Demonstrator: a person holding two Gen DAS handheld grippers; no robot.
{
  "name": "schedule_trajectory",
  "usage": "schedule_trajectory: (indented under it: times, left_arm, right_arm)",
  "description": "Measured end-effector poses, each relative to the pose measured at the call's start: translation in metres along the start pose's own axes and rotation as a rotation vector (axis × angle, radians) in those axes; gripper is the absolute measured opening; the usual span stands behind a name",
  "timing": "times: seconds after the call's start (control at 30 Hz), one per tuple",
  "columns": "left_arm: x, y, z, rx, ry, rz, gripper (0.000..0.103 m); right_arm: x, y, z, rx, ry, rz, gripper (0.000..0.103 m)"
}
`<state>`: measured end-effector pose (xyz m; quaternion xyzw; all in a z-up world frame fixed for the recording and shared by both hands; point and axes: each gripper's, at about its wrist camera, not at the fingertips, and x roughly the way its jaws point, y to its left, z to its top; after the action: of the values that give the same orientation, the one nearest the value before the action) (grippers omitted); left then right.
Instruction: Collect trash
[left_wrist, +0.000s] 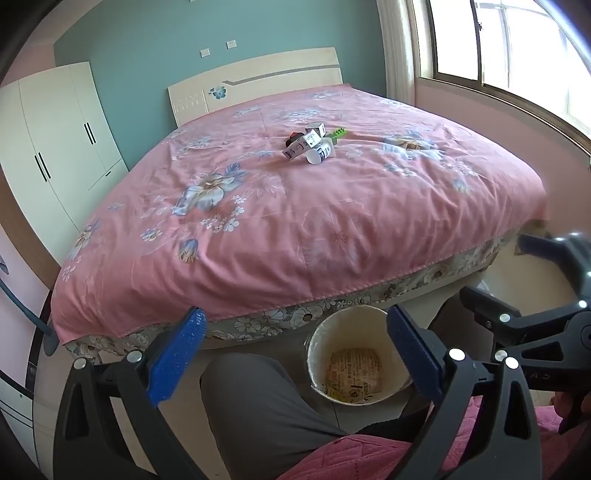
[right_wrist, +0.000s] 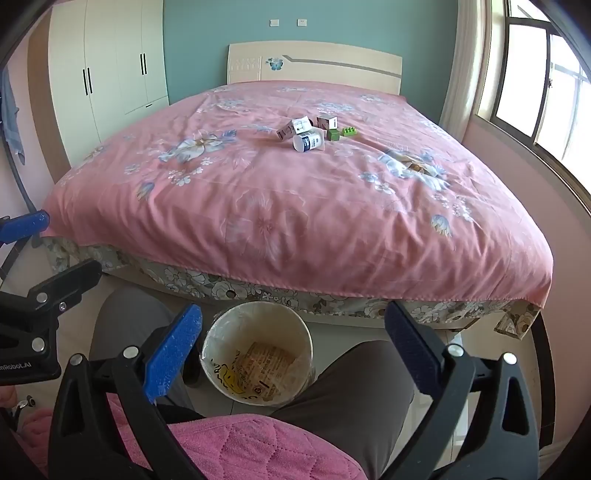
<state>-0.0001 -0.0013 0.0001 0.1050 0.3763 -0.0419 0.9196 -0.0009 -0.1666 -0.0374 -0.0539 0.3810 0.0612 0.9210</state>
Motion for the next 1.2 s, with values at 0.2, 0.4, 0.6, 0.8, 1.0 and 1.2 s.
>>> schedule_trajectory:
  times: [0.2, 0.4, 0.6, 0.8, 1.0, 1.2]
  left_arm:
    - [-0.0006, 0.0003, -0.0003, 0.0, -0.003, 0.0, 0.1]
    - [-0.0004, 0.0005, -0.0003, -0.001, -0.002, -0.002, 0.1]
    - [-0.001, -0.0009, 0.0022, -0.002, 0.001, -0.004, 0.1]
    - [0.0, -0.0023, -0.001, -0.003, 0.003, -0.006, 0.1]
    - [0.0002, -0.0026, -0.0014, -0.003, 0.002, -0.006, 0.1]
    - [0.0018, -0.0043, -0.0034, -0.004, 0.004, -0.006, 0.1]
  right_arm:
    - [0.0001, 0.0, -0.0001, 0.0, 0.0, 0.001, 0.097]
    - [0.0002, -0.0001, -0.0002, 0.001, 0.0, 0.001, 0.097]
    - [0.0006, -0.0001, -0.001, 0.002, 0.0, 0.002, 0.097]
    - [0.0009, -0.0002, -0.0018, 0.002, -0.001, 0.002, 0.097]
    - [0.0013, -0.0005, -0.0021, 0.003, 0.001, 0.003, 0.097]
    - [0.0016, -0.0006, -0.0025, 0.003, 0.001, 0.003, 0.097]
